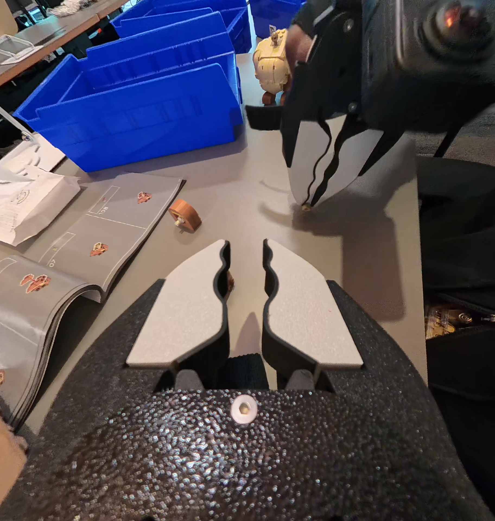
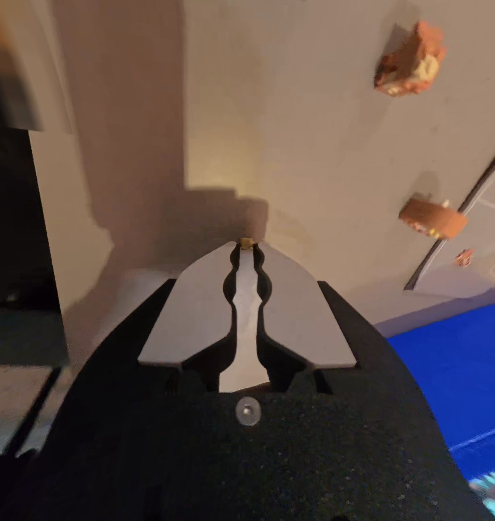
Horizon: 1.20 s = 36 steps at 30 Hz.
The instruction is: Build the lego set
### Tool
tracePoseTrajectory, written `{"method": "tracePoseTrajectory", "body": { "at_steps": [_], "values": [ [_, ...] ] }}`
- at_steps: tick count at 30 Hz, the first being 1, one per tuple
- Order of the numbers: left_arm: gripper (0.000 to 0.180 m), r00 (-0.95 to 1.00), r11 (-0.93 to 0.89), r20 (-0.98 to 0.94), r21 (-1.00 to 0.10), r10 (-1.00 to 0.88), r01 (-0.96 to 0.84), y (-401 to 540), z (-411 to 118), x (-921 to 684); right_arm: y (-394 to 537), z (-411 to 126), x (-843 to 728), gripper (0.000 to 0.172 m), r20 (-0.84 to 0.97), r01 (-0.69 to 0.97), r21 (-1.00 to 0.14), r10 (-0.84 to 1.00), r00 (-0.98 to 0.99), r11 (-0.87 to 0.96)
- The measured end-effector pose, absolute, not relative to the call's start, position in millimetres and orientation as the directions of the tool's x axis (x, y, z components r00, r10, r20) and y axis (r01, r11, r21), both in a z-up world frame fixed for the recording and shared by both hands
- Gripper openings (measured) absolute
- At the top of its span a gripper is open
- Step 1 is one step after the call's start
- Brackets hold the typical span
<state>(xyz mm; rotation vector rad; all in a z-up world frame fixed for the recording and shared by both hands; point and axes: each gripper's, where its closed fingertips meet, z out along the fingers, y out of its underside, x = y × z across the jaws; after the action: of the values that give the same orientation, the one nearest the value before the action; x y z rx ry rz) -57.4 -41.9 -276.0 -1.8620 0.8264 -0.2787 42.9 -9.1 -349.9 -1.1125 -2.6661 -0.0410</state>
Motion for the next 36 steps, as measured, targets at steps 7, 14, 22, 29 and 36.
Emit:
{"method": "tracePoseTrajectory", "body": {
  "at_steps": [7, 14, 22, 29, 36],
  "values": [
    [0.021, 0.77, -0.24, -0.162, -0.893, -0.617, -0.38, -43.7, -272.5, -76.4, -21.9, -346.6, 11.8, 0.019, 0.086, 0.63, -0.031, 0.63, -0.771, 0.776],
    [0.021, 0.796, -0.25, -0.141, -0.905, -0.588, -0.345, -47.1, -273.9, -86.6, -18.8, -329.8, -5.8, 0.026, 0.149, 0.576, -0.419, 0.678, -0.72, 0.702],
    [0.02, 0.806, -0.275, -0.134, -0.897, -0.576, -0.346, -43.5, -280.0, -77.6, -14.3, -336.1, -15.0, 0.02, 0.304, 0.413, -0.547, 0.632, -0.713, 0.728],
    [0.02, 0.797, -0.278, -0.134, -0.892, -0.589, -0.355, -44.0, -282.9, -68.5, -15.0, -346.2, -17.2, 0.021, 0.266, 0.531, -0.526, 0.721, -0.64, 0.665],
    [0.014, 0.706, -0.237, -0.181, -0.861, -0.684, -0.45, -54.0, -292.9, -53.3, -20.1, -354.2, -21.9, 0.009, 0.142, 0.632, -0.576, 0.825, -0.548, 0.519]
  ]
}}
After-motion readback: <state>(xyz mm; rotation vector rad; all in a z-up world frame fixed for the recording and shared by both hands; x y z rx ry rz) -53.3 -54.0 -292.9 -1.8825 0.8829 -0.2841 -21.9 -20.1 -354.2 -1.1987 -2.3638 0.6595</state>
